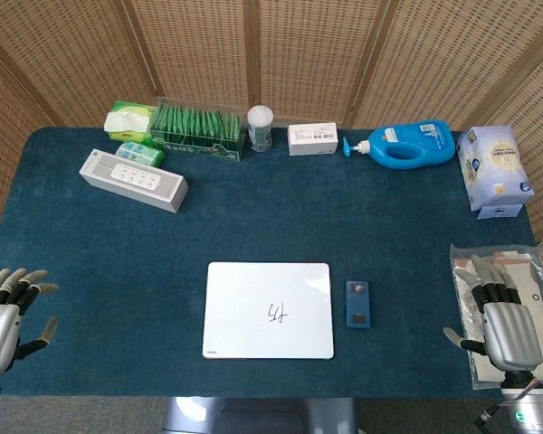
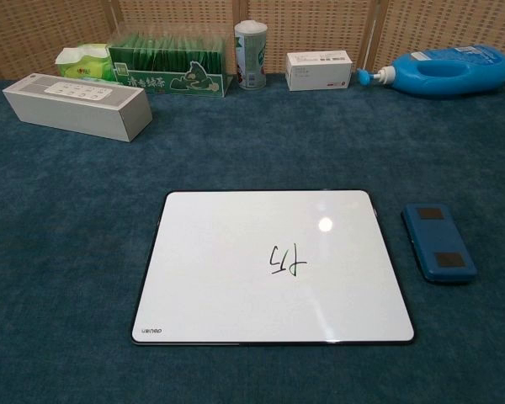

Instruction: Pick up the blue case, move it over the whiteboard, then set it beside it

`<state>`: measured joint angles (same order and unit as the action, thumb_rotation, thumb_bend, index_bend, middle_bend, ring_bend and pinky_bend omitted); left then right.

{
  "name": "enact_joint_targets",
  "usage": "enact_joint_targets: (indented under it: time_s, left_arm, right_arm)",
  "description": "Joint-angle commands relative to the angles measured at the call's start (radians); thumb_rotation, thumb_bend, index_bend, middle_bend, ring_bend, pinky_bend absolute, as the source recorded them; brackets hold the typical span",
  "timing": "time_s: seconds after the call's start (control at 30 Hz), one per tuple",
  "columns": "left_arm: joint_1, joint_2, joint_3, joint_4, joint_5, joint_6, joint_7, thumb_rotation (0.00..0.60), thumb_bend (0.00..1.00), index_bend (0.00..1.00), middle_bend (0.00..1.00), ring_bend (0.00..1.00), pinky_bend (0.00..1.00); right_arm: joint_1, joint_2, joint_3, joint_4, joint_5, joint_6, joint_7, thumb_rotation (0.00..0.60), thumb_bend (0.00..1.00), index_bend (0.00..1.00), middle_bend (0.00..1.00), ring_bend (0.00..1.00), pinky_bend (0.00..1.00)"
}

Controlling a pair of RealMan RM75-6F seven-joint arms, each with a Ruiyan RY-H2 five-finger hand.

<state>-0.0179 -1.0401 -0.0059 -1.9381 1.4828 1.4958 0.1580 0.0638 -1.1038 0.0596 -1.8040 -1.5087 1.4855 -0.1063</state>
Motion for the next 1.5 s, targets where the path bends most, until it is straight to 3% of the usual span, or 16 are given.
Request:
enact_joint_targets:
  time_s: [0.03, 0.6, 0.93, 1.23, 1.5]
  left_arm:
    - [-0.001, -0.001, 0.000, 0.001, -0.003, -0.003, 0.000, 0.600, 0.45, 0.31, 0.22, 0.13, 0.04]
    - [-0.011, 0.028, 0.000, -0.007, 0.008, -0.009, 0.005, 0.600, 0.46, 0.31, 0.22, 0.13, 0.04]
    - [-0.032, 0.075, -0.005, -0.044, 0.024, -0.031, -0.027, 0.600, 0.46, 0.31, 0.22, 0.13, 0.04]
    - [-0.036, 0.107, 0.000, -0.062, 0.049, -0.028, -0.056, 0.600, 0.46, 0.31, 0.22, 0.13, 0.04]
    - [-0.032, 0.119, 0.007, -0.067, 0.053, -0.025, -0.065, 0.600, 0.45, 0.31, 0.22, 0.13, 0.04]
  right_arm:
    - [0.002, -0.001, 0.001, -0.001, 0.002, -0.003, -0.002, 0.600, 0.04, 0.17, 0.00, 0.00, 0.06]
    - [0.038, 0.022, 0.004, -0.006, -0.006, -0.054, -0.012, 0.600, 0.04, 0.17, 0.00, 0.00, 0.06]
    - [0.123, 0.054, -0.008, 0.002, -0.045, -0.185, -0.003, 0.600, 0.01, 0.17, 0.00, 0.00, 0.06]
    - [0.237, -0.018, -0.014, 0.032, -0.090, -0.328, -0.008, 0.600, 0.00, 0.16, 0.00, 0.00, 0.06]
    - [0.362, -0.026, -0.008, 0.027, -0.089, -0.498, 0.021, 0.600, 0.04, 0.17, 0.00, 0.00, 0.06]
